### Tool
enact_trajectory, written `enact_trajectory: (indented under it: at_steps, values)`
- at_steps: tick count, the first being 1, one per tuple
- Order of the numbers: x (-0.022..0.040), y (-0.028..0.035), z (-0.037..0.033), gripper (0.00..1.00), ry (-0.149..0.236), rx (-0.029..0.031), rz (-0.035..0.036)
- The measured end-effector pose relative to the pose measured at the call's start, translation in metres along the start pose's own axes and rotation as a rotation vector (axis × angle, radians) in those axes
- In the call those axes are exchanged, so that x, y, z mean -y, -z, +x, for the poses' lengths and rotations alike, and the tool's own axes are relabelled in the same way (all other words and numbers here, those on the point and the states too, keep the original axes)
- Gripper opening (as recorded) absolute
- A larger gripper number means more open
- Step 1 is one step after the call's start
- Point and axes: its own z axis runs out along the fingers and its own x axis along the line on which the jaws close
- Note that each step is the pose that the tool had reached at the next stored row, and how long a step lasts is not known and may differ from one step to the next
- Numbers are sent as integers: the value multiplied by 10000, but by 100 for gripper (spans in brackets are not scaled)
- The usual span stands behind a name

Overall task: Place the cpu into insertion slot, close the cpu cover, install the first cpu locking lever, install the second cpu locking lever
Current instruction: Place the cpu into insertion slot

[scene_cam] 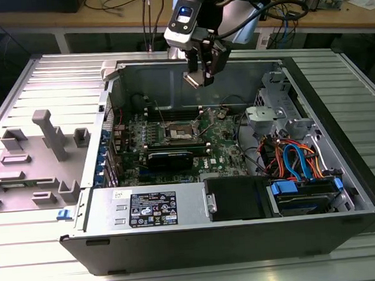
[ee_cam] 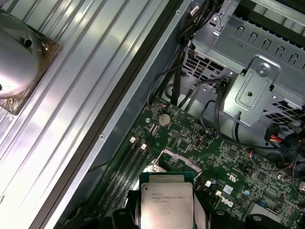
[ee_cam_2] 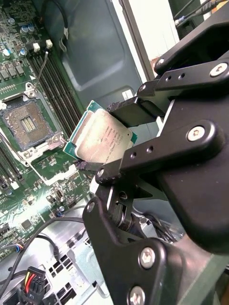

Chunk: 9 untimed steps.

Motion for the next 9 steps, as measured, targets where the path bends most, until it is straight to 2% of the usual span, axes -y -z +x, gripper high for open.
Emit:
enact_trajectory:
  at_steps: [9]
  values:
    - [1,-5,0,54,-403,25,-12]
